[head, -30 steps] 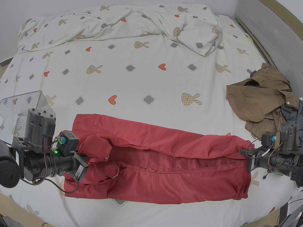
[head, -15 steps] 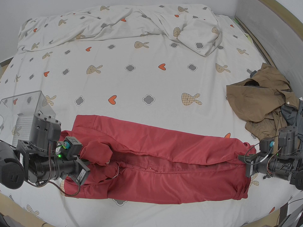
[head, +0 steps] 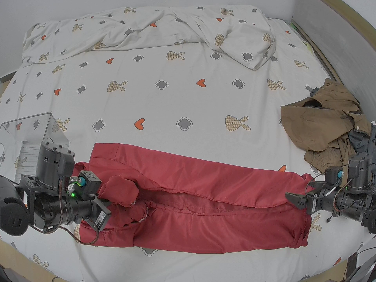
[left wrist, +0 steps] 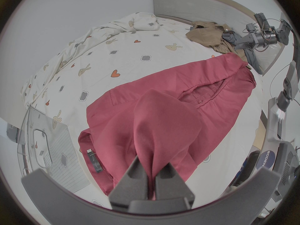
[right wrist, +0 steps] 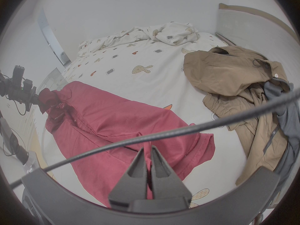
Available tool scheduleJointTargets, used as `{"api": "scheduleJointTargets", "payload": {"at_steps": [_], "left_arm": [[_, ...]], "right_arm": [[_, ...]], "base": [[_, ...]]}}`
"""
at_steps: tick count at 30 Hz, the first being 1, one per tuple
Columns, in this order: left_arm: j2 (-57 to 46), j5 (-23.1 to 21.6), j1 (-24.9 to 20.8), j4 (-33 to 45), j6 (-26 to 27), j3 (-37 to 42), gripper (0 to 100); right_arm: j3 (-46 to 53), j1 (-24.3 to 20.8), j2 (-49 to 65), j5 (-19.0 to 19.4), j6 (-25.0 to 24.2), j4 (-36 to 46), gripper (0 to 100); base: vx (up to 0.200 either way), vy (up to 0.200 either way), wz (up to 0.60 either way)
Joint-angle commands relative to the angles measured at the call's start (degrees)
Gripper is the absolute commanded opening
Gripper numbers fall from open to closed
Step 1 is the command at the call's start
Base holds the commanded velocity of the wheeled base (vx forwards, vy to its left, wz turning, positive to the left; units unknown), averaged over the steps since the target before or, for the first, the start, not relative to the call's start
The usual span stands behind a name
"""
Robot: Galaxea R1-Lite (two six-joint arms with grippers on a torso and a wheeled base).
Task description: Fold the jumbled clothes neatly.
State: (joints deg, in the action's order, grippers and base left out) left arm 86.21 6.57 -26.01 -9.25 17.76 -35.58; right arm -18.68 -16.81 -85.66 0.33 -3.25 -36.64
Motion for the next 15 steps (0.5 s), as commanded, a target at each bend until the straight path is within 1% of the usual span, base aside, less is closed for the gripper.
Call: {"api": "scheduleJointTargets", "payload": {"at_steps": [1, 3, 4, 5, 8, 9, 12, 15], "left_arm": [[-1.1, 0.1, 0.0, 0.2, 0.0, 0.1, 0], [-1.3, 0.1, 0.0, 0.3, -0.1, 0.0, 0], [-1.3, 0.1, 0.0, 0.3, -0.1, 0.0, 0], [-1.3, 0.1, 0.0, 0.4, -0.1, 0.0, 0], [-1.3, 0.1, 0.0, 0.8, -0.1, 0.1, 0], [-1.3, 0.1, 0.1, 1.7, -0.1, -0.1, 0], [-1.0, 0.1, 0.1, 2.4, -0.1, -0.5, 0], [-1.0, 0.1, 0.2, 2.4, -0.1, -0.7, 0]], "right_arm": [[-2.0, 1.4, 6.5, 0.5, -4.4, 0.6, 100], [-2.9, 2.2, 6.3, 0.9, -6.8, 2.1, 100], [-3.0, 2.4, 6.3, 1.0, -7.2, 2.5, 100], [-3.7, 3.4, 6.1, 2.1, -9.6, 3.8, 100], [-5.4, 4.9, 5.2, 5.6, -14.4, 4.5, 100], [-6.5, 5.5, 4.7, 6.9, -17.1, 5.1, 100], [-7.9, 6.2, 3.7, 7.3, -19.9, 9.4, 100], [-8.4, 7.8, 3.3, 9.2, -21.8, 13.7, 100]], "base": [[0.000, 0.000, 0.00], [0.000, 0.000, 0.00], [0.000, 0.000, 0.00], [0.000, 0.000, 0.00], [0.000, 0.000, 0.00], [0.000, 0.000, 0.00], [0.000, 0.000, 0.00], [0.000, 0.000, 0.00]]}}
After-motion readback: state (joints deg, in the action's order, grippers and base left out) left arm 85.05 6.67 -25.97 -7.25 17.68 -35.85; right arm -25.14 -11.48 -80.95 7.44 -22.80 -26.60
